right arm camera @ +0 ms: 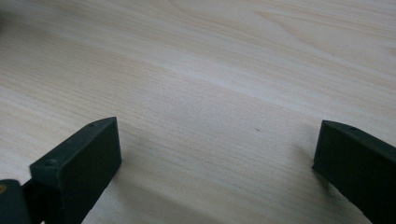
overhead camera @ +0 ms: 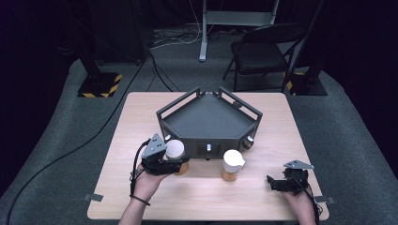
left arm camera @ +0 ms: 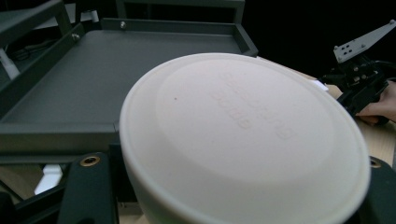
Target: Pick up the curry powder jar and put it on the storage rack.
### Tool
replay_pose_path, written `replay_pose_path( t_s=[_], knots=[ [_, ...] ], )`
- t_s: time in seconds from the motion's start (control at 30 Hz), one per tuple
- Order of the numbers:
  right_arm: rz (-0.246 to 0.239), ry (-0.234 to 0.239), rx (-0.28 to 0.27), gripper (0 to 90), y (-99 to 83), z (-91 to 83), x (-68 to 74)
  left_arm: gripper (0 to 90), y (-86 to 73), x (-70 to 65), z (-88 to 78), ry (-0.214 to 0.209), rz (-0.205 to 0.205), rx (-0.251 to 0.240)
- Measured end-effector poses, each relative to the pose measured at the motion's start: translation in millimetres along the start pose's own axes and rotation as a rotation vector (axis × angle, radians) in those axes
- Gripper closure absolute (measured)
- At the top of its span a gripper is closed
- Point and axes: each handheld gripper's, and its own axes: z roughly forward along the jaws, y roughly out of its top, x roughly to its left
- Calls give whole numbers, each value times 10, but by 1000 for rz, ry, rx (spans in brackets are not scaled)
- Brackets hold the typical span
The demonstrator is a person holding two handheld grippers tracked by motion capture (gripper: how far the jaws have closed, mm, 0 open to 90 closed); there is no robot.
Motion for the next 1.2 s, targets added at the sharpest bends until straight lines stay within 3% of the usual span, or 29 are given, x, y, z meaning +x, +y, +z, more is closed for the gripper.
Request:
replay_pose_path(
  t_s=[0.53,1.0,1.2],
  knots=[
    [0,0,0,0,1,0,0,334,391,84,32,1,19,-12],
    [-1,0,1,0,3,2,0,334,662,266,211,-8,3,-19],
    [-1,-1,1,0,3,2,1,334,790,355,323,11,-2,1]
  ],
)
